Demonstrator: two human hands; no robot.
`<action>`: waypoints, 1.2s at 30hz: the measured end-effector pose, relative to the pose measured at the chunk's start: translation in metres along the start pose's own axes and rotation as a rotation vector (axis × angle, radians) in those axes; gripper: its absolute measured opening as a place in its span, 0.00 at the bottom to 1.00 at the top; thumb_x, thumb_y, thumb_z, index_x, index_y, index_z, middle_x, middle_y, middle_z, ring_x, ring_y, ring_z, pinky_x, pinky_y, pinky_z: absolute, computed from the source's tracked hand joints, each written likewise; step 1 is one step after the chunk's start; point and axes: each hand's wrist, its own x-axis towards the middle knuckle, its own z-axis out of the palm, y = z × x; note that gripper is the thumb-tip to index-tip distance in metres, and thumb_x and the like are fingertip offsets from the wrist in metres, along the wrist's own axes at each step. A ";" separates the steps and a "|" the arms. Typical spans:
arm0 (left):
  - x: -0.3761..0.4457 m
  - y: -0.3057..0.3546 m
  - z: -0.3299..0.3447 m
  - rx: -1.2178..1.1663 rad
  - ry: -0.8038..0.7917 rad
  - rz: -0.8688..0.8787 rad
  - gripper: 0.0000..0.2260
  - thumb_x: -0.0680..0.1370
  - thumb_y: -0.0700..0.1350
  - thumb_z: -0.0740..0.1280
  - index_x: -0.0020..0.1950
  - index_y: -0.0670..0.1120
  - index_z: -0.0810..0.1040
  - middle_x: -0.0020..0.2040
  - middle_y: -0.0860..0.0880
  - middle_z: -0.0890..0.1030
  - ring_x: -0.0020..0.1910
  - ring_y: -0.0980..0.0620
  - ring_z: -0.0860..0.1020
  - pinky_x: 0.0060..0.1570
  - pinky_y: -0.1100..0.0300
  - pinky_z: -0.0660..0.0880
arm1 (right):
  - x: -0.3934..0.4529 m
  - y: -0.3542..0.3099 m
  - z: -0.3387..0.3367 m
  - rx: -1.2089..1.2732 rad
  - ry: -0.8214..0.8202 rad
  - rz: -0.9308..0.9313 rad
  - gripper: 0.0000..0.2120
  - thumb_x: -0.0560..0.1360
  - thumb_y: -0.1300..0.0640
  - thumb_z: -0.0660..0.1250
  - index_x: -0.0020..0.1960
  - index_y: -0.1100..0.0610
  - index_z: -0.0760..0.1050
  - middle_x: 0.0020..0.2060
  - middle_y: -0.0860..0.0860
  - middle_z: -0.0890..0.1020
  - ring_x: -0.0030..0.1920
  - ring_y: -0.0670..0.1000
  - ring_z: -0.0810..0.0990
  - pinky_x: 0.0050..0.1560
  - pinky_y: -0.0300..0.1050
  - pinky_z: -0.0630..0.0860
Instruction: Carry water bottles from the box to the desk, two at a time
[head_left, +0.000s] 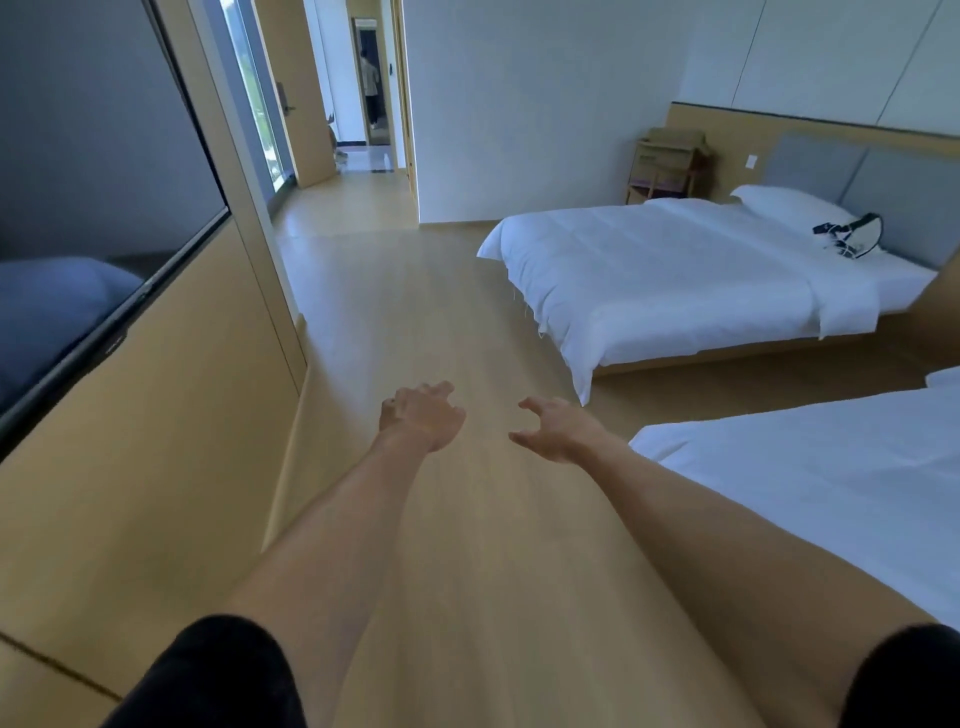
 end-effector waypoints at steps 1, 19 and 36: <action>0.017 -0.004 -0.006 -0.007 0.000 0.004 0.23 0.84 0.56 0.53 0.79 0.54 0.61 0.76 0.45 0.67 0.73 0.41 0.66 0.69 0.50 0.64 | 0.016 -0.006 -0.005 0.008 0.006 0.001 0.30 0.79 0.41 0.64 0.78 0.48 0.62 0.76 0.52 0.67 0.74 0.54 0.68 0.71 0.51 0.68; 0.303 -0.013 -0.041 0.010 -0.059 -0.012 0.25 0.83 0.58 0.55 0.80 0.55 0.61 0.77 0.45 0.67 0.74 0.41 0.65 0.72 0.47 0.62 | 0.325 -0.001 -0.063 -0.106 -0.024 -0.014 0.31 0.80 0.39 0.61 0.80 0.47 0.59 0.78 0.52 0.63 0.76 0.55 0.64 0.74 0.52 0.65; 0.625 -0.021 -0.093 -0.103 -0.021 -0.097 0.24 0.83 0.57 0.56 0.79 0.55 0.62 0.77 0.45 0.66 0.75 0.42 0.65 0.73 0.47 0.60 | 0.670 -0.021 -0.143 -0.224 -0.072 -0.124 0.31 0.81 0.39 0.58 0.81 0.48 0.56 0.78 0.53 0.63 0.77 0.55 0.63 0.75 0.52 0.62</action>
